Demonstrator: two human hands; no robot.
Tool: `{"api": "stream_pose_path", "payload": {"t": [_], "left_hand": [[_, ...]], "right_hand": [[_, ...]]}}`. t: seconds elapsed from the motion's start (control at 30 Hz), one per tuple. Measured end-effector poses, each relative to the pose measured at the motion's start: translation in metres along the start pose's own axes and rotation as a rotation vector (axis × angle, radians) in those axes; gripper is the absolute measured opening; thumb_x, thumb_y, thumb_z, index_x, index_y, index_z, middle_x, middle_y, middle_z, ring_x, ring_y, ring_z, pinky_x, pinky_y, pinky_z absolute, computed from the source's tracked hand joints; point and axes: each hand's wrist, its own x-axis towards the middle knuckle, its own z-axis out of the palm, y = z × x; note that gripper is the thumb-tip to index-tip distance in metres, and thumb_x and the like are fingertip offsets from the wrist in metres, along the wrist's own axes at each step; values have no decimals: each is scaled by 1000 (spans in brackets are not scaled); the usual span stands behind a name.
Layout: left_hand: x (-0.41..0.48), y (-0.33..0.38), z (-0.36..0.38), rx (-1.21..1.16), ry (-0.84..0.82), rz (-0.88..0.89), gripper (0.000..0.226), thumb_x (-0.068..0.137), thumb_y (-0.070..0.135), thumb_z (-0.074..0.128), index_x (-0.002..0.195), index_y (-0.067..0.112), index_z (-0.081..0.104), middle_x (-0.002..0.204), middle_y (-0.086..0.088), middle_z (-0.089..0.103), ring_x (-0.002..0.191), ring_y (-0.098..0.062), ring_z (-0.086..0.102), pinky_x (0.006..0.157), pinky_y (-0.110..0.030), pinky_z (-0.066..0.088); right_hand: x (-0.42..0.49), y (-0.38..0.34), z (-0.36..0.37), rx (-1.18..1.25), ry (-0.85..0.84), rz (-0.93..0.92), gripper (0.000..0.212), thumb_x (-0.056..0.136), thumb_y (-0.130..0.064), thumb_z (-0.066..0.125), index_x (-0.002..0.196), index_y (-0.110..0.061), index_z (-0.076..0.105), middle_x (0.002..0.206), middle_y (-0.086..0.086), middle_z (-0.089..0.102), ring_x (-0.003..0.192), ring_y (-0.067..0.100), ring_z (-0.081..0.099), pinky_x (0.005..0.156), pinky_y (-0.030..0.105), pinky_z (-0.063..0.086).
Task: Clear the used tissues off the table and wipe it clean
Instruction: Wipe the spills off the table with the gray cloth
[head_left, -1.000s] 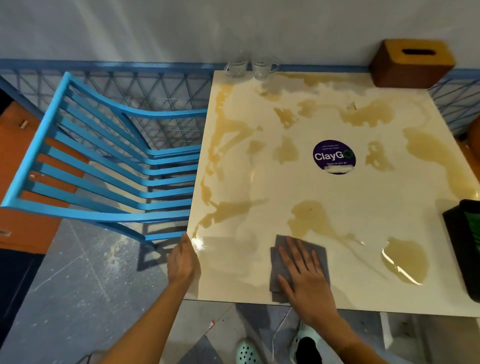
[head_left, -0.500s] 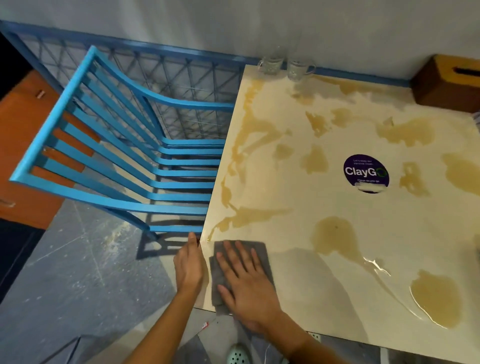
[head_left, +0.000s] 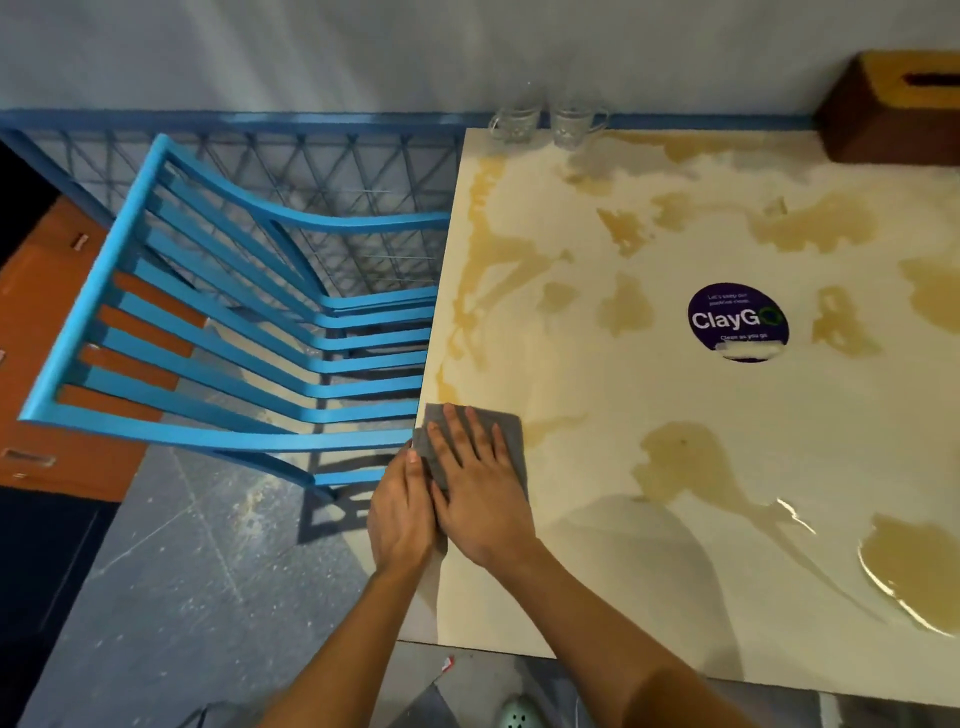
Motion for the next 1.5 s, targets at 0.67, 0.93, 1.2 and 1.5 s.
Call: {"api": "stream_pose_path", "payload": {"t": [0.67, 0.93, 1.2, 1.5], "left_hand": [[39, 31, 22, 249, 3, 17, 68, 95, 63, 9, 128, 19, 49, 110, -11, 61, 99, -33, 59, 92, -55, 48], [40, 27, 20, 229, -1, 17, 61, 98, 60, 13, 128, 21, 48, 104, -5, 59, 94, -28, 60, 89, -49, 52], [38, 36, 16, 60, 34, -35, 43, 101, 51, 25, 99, 21, 55, 80, 3, 55, 73, -14, 57, 72, -33, 49], [37, 28, 14, -64, 79, 38, 39, 101, 47, 28, 108, 25, 59, 99, 5, 59, 91, -10, 54, 83, -27, 44]], "right_hand": [[-124, 189, -47, -44, -7, 202, 65, 99, -55, 16, 154, -28, -3, 163, -5, -8, 149, 16, -10, 120, 42, 0], [-82, 178, -45, -51, -18, 190, 64, 98, -57, 10, 153, -30, -11, 162, -6, -12, 148, 14, -16, 120, 41, -4], [-22, 118, -32, -91, -22, 22, 64, 100, -53, 19, 155, -27, -3, 163, -4, -7, 149, 16, -12, 120, 42, -2], [64, 31, -12, -75, -1, -115, 64, 100, -51, 17, 155, -25, -2, 163, 1, -9, 148, 22, -15, 121, 47, -3]]}}
